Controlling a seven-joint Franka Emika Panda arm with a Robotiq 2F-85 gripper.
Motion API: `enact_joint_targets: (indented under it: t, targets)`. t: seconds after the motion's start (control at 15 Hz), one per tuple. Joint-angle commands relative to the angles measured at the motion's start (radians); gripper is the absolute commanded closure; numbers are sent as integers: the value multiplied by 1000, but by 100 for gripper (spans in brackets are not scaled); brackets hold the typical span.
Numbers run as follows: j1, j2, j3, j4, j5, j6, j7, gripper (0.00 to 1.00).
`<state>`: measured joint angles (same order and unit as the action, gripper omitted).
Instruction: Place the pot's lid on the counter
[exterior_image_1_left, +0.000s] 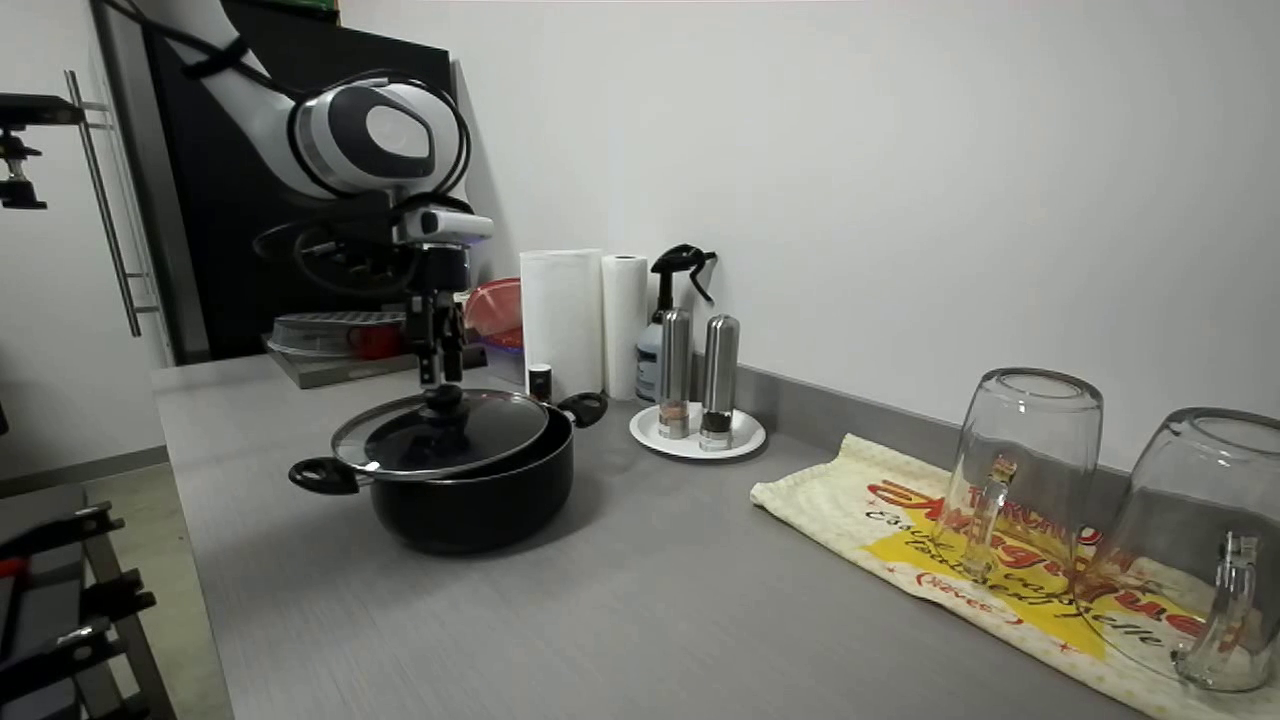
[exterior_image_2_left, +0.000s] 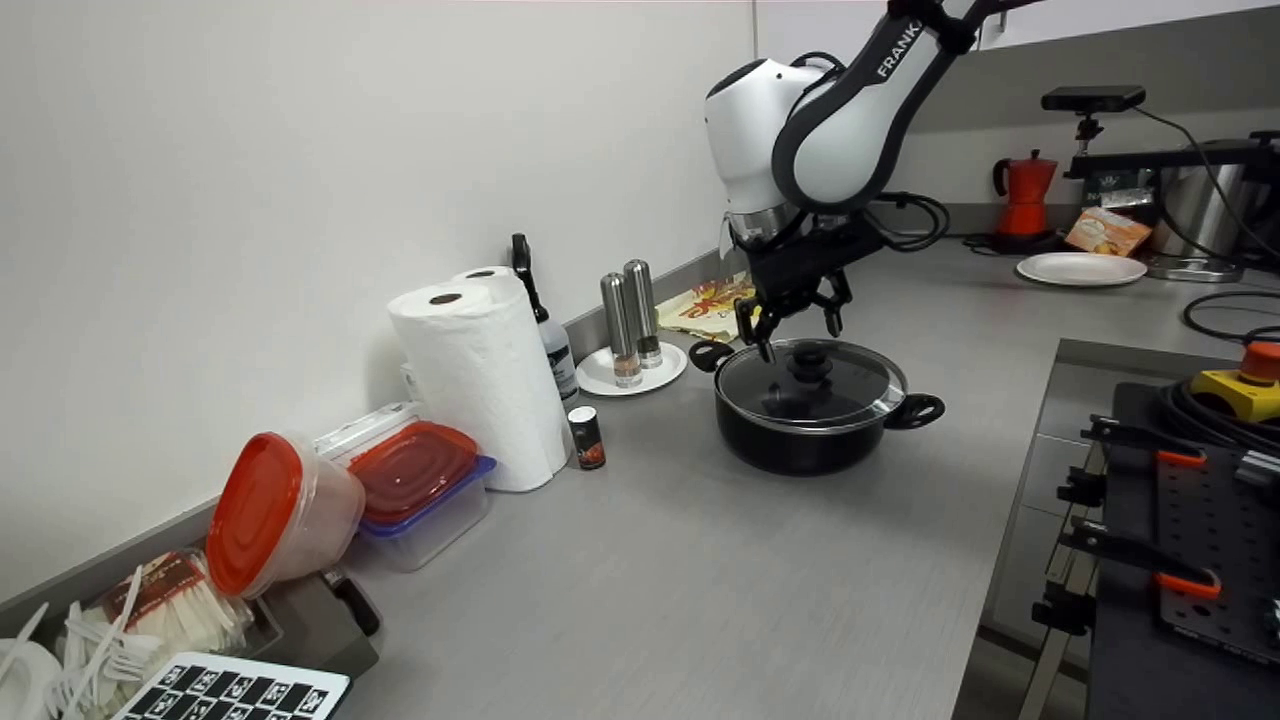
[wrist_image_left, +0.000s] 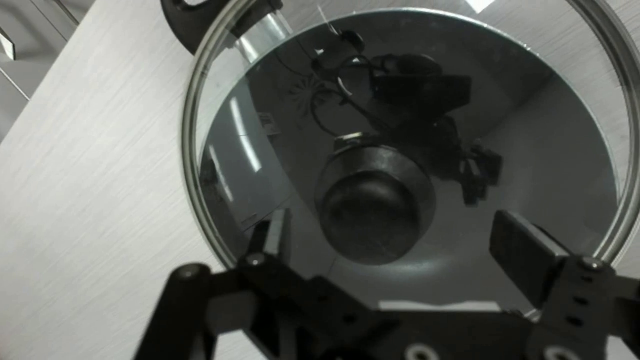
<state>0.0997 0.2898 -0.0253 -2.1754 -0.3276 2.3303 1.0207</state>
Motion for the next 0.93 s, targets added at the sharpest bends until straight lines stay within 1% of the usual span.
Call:
enact_joint_targets:
  t: [0.0, 0.53, 0.87]
  targets:
    - [12, 15, -6, 17, 23, 6, -18, 0]
    - [-3, 29, -17, 18, 45, 7, -24, 0]
    - [-36, 31, -9, 31, 216, 32, -39, 0]
